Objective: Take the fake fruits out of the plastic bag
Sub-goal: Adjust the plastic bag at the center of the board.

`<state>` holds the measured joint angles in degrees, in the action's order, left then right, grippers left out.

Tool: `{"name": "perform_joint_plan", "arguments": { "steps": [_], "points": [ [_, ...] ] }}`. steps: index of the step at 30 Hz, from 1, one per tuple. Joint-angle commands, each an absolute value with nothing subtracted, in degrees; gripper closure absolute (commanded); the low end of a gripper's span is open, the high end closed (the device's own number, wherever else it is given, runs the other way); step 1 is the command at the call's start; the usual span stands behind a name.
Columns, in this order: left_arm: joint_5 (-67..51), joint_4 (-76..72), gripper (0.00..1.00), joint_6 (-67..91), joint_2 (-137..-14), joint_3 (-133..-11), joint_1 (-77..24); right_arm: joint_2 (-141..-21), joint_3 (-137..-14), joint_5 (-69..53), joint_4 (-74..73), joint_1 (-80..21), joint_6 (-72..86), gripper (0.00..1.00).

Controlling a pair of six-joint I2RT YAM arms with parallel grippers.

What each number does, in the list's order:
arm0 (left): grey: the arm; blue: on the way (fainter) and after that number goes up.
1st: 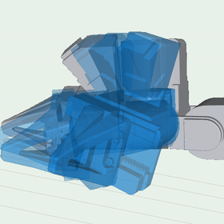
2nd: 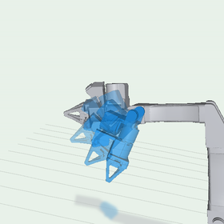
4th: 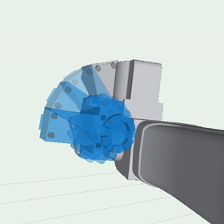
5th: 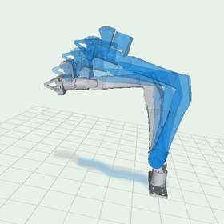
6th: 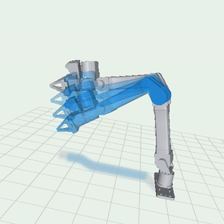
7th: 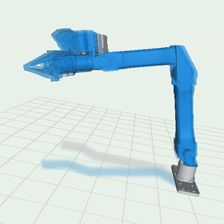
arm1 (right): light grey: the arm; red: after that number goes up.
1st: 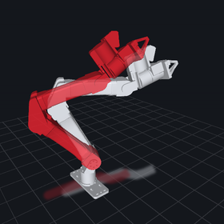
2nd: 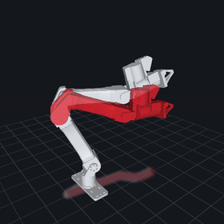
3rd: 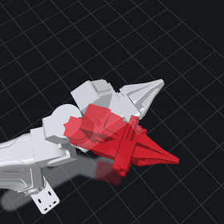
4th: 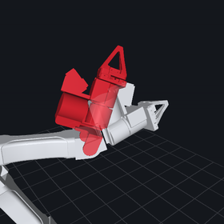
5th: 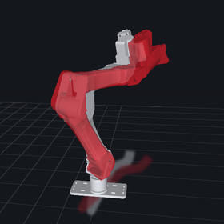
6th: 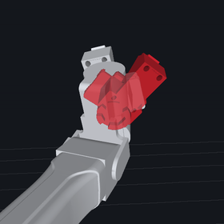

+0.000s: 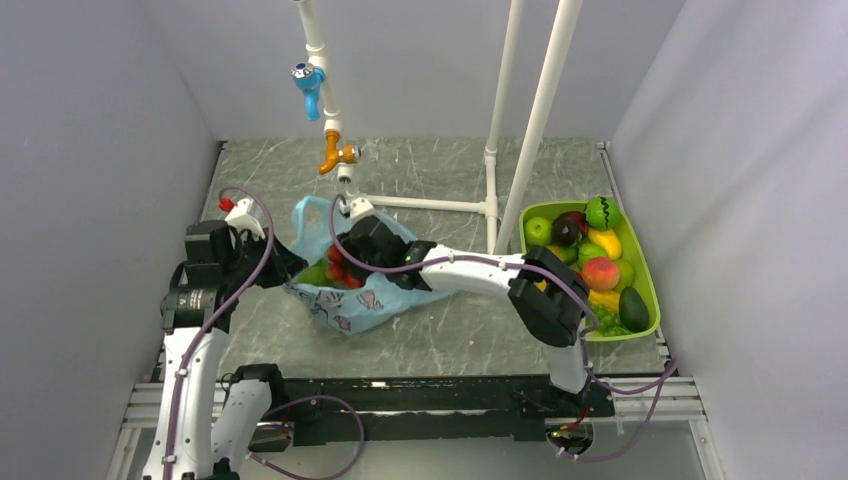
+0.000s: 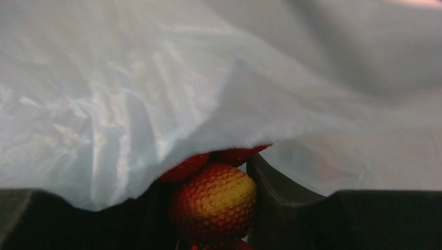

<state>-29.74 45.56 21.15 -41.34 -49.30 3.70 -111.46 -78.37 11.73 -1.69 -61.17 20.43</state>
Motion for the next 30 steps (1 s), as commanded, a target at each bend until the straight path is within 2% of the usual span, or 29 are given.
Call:
{"name": "perform_joint_plan", "arguments": {
  "steps": [1,6,11,17,21,25,27,30],
  "points": [
    [-25.5,42.9,1.00,20.7,-41.6,-54.9,4.0,-107.6,-84.0,11.5,-2.6,-61.0,17.4,1.00],
    [-26.3,44.0,1.00,18.9,-40.0,-48.2,4.0,-102.6,-80.7,6.0,-0.3,-61.1,21.7,1.00],
    [-29.9,47.2,1.00,20.4,-36.4,-44.3,3.8,-101.9,-71.5,1.5,8.6,-61.1,25.9,1.00],
    [-32.1,54.7,1.00,21.1,-33.4,-41.5,3.8,-103.1,-72.0,1.3,9.4,-61.0,25.5,1.00],
    [-35.6,53.1,1.00,22.3,-31.7,-34.4,3.7,-105.1,-76.0,1.0,9.9,-60.9,23.7,0.82],
    [-37.5,50.8,1.00,23.6,-30.2,-32.7,3.7,-107.4,-80.7,0.3,10.0,-60.7,25.3,0.80],
    [-37.8,50.5,1.00,23.4,-29.9,-32.9,3.7,-108.3,-82.8,0.7,8.8,-60.7,25.8,0.68],
    [-38.0,50.8,1.00,23.0,-30.4,-32.9,3.7,-108.3,-83.0,0.4,9.6,-60.6,25.3,0.73]
  ]
}}
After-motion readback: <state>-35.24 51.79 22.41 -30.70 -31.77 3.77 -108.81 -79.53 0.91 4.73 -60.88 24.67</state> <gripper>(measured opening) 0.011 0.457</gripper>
